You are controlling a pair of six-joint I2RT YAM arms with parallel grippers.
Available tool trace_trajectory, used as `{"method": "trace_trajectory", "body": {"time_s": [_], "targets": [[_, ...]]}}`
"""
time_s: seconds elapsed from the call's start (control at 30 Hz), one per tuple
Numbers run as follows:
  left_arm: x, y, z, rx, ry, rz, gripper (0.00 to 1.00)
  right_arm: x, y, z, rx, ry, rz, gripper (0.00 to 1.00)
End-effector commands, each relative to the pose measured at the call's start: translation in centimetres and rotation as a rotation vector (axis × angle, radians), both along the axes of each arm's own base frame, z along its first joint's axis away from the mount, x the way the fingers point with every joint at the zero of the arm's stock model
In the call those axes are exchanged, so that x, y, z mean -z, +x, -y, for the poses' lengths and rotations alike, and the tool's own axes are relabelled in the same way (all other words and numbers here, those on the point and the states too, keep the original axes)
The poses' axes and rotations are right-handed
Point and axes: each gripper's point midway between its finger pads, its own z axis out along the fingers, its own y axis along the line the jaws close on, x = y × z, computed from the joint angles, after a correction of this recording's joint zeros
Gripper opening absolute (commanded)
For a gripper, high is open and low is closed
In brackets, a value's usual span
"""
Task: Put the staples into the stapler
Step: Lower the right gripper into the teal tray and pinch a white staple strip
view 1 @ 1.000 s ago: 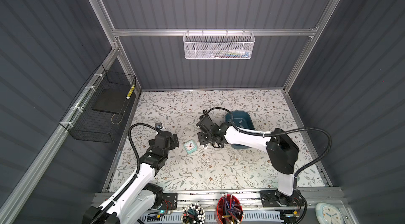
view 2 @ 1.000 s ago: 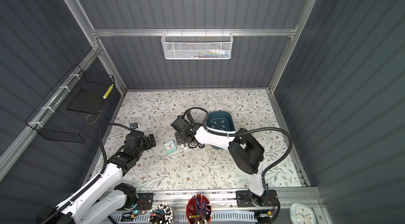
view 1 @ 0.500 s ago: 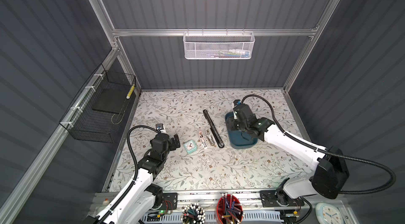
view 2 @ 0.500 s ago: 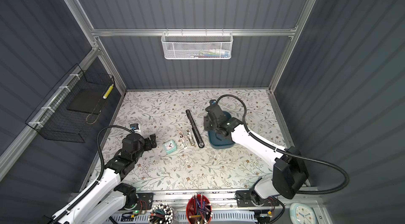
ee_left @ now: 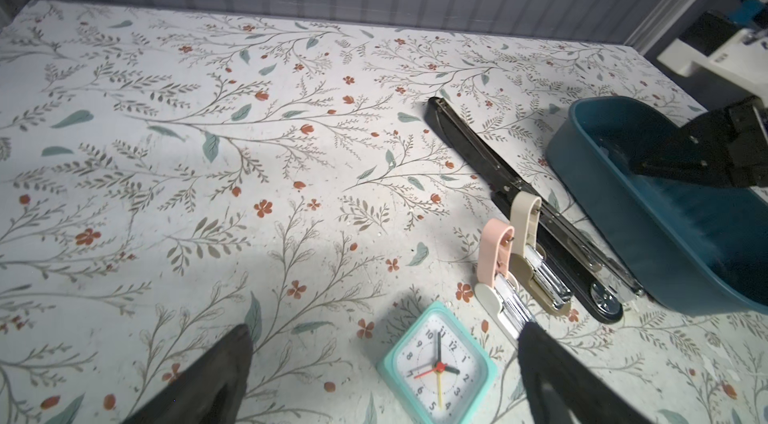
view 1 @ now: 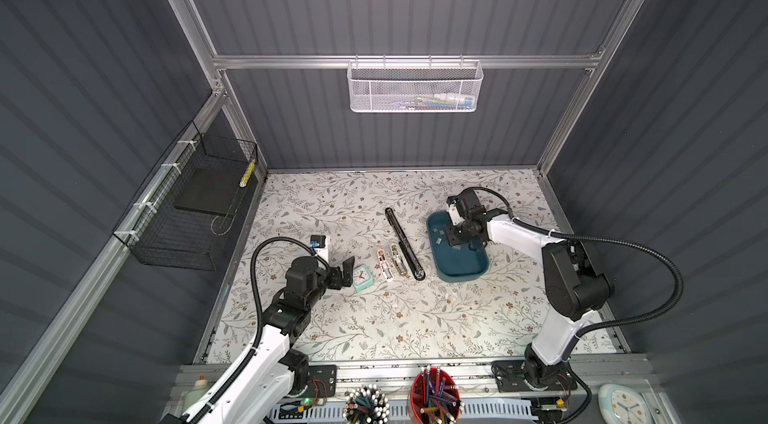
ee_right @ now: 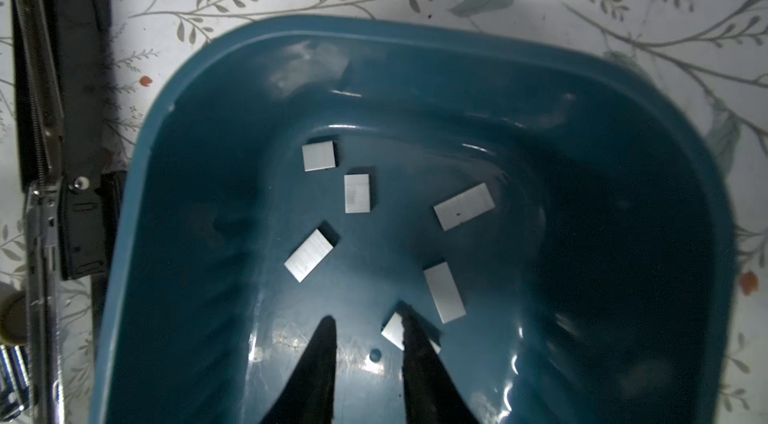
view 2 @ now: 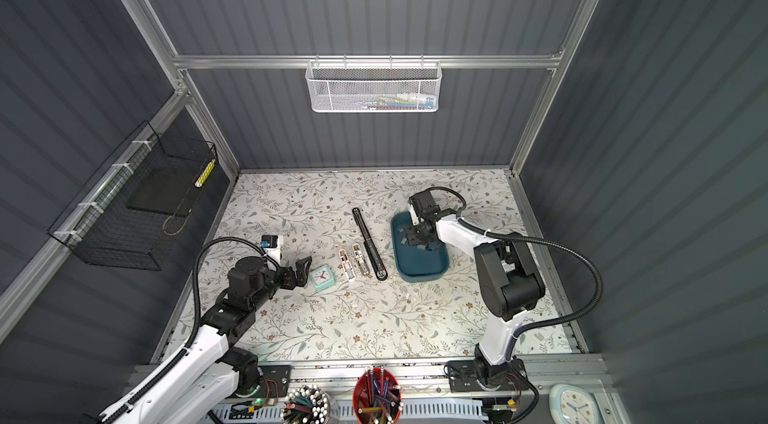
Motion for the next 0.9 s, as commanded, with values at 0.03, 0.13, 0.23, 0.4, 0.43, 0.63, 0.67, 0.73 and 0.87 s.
{"method": "trace_trajectory", "body": {"time_s": [0.03,0.13,0.23,0.4,0.43,0.63,0.67,0.73,0.87], "targets": [[-1.5,0.9,1.0,0.084,0.064,0.077,1.00,-0.6,1.1,0.3,-0.015,0.042,0.006,0.31],[-0.5,1.3,0.8,0.070,0.087,0.078,1.00,-0.1,0.9,0.4,-0.017,0.041,-0.033,0.32],[-0.2,1.3,0.9,0.079,0.090,0.058,1.00,0.3,0.6,1.4,0.019,0.002,-0.051,0.39],[-0.2,1.5,1.0,0.079,0.093,0.060,1.00,1.5,0.6,2.3,0.026,-0.070,-0.103,0.38],[-0.1,1.6,1.0,0.078,0.094,0.055,1.00,1.6,0.6,2.4,0.021,-0.082,-0.111,0.38],[0.3,1.9,1.0,0.075,0.103,0.035,1.00,2.8,0.5,2.5,-0.038,-0.129,-0.166,0.35],[0.3,2.0,1.0,0.075,0.104,0.034,1.00,2.9,0.5,2.5,-0.042,-0.131,-0.169,0.35],[0.3,2.0,1.0,0.075,0.104,0.033,1.00,3.2,0.4,2.5,-0.050,-0.135,-0.175,0.35],[0.2,1.9,1.0,0.073,0.103,0.036,1.00,3.7,0.5,2.5,-0.051,-0.142,-0.192,0.34]]}}
